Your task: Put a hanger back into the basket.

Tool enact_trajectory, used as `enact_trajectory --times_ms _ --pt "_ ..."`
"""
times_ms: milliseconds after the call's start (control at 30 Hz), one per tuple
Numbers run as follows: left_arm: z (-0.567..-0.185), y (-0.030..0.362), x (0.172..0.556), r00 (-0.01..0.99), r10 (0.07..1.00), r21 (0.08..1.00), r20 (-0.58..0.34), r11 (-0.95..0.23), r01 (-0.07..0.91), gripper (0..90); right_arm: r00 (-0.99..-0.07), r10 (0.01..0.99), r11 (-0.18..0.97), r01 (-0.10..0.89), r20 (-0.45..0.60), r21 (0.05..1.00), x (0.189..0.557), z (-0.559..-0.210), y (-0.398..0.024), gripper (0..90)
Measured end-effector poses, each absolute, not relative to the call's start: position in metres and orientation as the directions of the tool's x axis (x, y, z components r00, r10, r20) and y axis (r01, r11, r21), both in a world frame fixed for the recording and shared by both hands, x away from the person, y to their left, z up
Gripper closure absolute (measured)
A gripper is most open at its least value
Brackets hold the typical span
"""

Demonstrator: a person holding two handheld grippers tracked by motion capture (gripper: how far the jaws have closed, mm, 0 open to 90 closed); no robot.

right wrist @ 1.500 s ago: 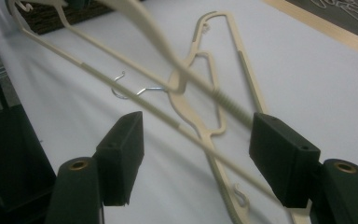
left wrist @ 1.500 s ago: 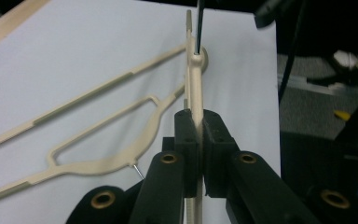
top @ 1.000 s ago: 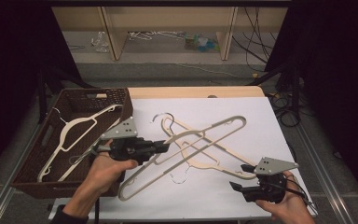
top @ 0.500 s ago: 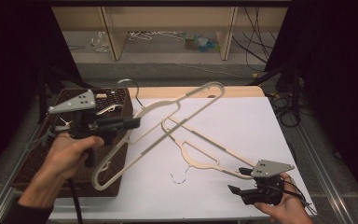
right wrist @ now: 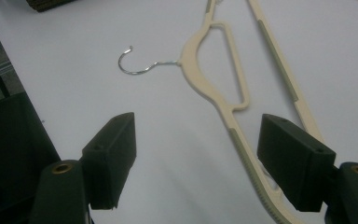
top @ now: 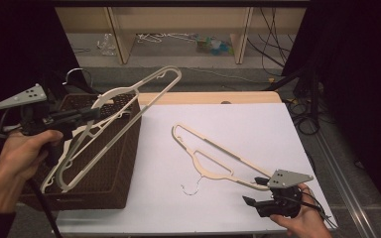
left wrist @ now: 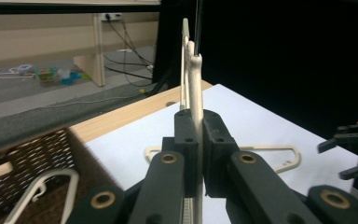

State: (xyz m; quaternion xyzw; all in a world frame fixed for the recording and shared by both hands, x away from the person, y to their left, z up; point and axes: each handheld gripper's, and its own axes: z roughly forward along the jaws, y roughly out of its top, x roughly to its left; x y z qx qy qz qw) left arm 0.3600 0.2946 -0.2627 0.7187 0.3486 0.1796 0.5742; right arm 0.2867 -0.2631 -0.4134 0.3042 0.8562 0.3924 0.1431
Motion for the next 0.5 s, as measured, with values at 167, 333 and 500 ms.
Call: enact_trajectory --times_ms 167,333,500 --pt "-0.271 0.317 0.367 0.663 0.738 0.954 -0.126 -0.091 0.284 86.1 -0.777 0.630 0.509 0.411 -0.002 0.756 0.287 -0.415 -0.263 28.6" --pt "-0.279 0.334 0.375 0.638 0.767 0.955 -0.069 -0.136 0.266 86.1 -0.778 0.628 0.513 0.411 -0.002 0.754 0.287 -0.415 -0.263 28.7" --pt "-0.293 0.348 0.381 0.622 0.782 0.944 -0.040 -0.174 0.280 86.1 -0.783 0.623 0.515 0.401 -0.009 0.758 0.287 -0.416 -0.263 28.7"
